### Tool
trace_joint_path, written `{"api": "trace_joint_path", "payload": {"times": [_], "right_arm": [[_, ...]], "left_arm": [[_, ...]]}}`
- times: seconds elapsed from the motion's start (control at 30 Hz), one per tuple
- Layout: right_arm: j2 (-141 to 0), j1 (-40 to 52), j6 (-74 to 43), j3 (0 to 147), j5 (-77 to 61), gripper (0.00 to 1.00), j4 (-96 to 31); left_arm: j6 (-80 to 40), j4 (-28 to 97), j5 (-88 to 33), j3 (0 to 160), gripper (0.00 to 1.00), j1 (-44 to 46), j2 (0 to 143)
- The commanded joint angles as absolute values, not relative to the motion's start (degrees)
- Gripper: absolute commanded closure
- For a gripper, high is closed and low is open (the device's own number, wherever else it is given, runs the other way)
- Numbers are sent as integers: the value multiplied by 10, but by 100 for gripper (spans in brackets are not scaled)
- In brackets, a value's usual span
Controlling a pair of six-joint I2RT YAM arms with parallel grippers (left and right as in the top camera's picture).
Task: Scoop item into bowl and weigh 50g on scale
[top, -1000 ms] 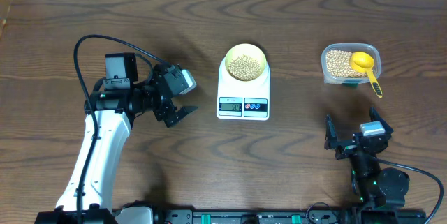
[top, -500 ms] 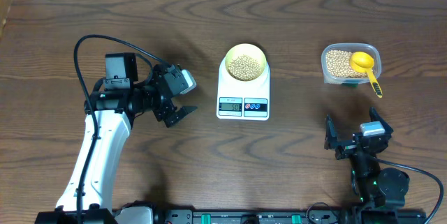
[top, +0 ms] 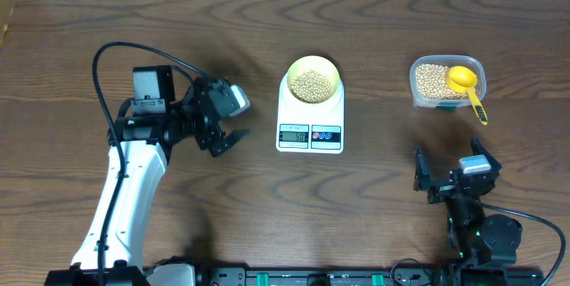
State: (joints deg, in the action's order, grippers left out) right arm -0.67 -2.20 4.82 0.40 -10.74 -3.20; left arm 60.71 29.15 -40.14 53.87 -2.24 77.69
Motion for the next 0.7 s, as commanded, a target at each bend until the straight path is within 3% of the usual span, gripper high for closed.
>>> {"api": "trace_joint_path", "payload": {"times": [0.0,0.2,0.43,0.67], "right_arm": [[-3,-18,41,3,-113,1,-34],[-3,-18,41,3,-113,1,-34],[-3,-18,41,3,-113,1,-34],[-3,-18,41,3,-113,1,-34]], "left_arm": [[498,249,-391,542,2,-23,759],[327,189,-325,542,2,-23,692],[162,164,-170,542,2,-23,591],[96,161,-95,510,2,-23,506]]}}
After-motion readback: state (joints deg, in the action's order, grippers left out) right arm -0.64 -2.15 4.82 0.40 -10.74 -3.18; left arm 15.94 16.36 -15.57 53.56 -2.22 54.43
